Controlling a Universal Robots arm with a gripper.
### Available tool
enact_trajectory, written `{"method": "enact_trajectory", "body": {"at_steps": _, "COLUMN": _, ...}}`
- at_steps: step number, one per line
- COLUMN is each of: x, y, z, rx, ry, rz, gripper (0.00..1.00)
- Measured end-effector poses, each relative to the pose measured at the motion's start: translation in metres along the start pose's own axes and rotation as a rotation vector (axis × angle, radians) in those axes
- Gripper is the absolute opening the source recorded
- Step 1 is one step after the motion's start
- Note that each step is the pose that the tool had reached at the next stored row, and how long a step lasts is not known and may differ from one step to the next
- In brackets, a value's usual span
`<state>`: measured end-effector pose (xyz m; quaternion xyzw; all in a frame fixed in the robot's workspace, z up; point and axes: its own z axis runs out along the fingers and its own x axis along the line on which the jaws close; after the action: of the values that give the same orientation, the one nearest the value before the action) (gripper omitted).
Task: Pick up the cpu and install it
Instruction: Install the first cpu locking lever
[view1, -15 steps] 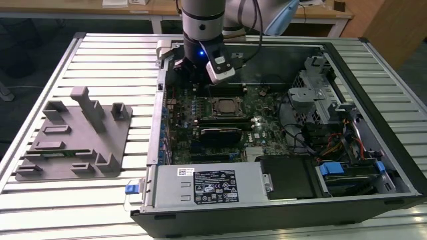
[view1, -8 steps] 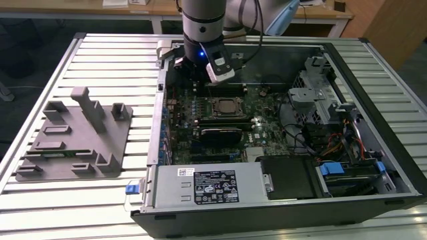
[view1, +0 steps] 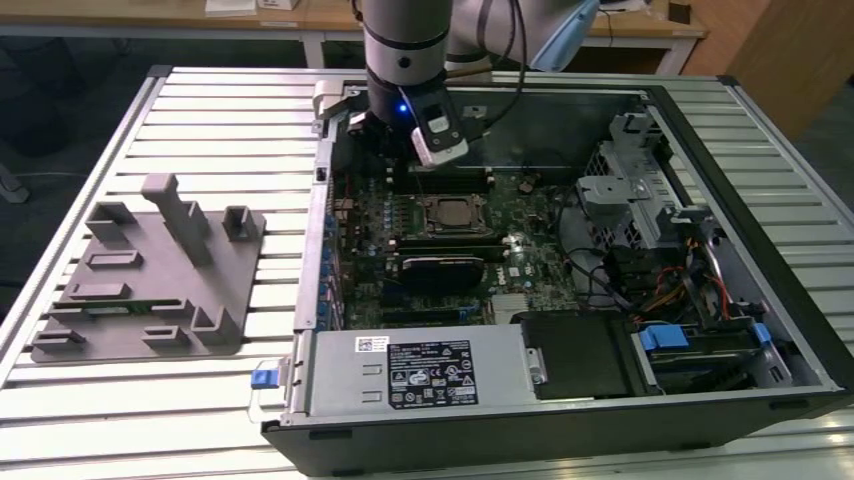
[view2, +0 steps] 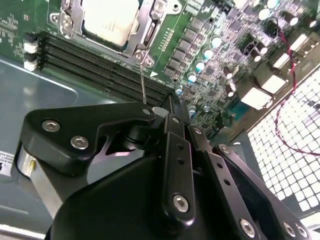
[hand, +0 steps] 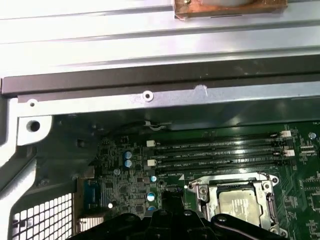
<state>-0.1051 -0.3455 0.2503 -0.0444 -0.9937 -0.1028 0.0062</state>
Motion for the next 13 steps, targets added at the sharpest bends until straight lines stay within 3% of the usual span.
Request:
{"method": "enact_trajectory", "body": {"at_steps": 5, "x": 0.0001, "y": 0.0, "z": 0.0, "rx": -0.045, "ry": 0.0043, "rz": -0.001, "gripper": 0.11}}
{"method": "enact_trajectory", "body": {"at_steps": 9, "x": 0.0001, "y": 0.0, "z": 0.0, "rx": -0.0738, "ry": 0.007, "rz": -0.001, "gripper": 0.11}}
{"method": "enact_trajectory", "body": {"at_steps": 13, "x": 0.0001, "y": 0.0, "z": 0.0, "rx": -0.077, "ry": 0.0073, "rz": -0.001, "gripper": 0.11}}
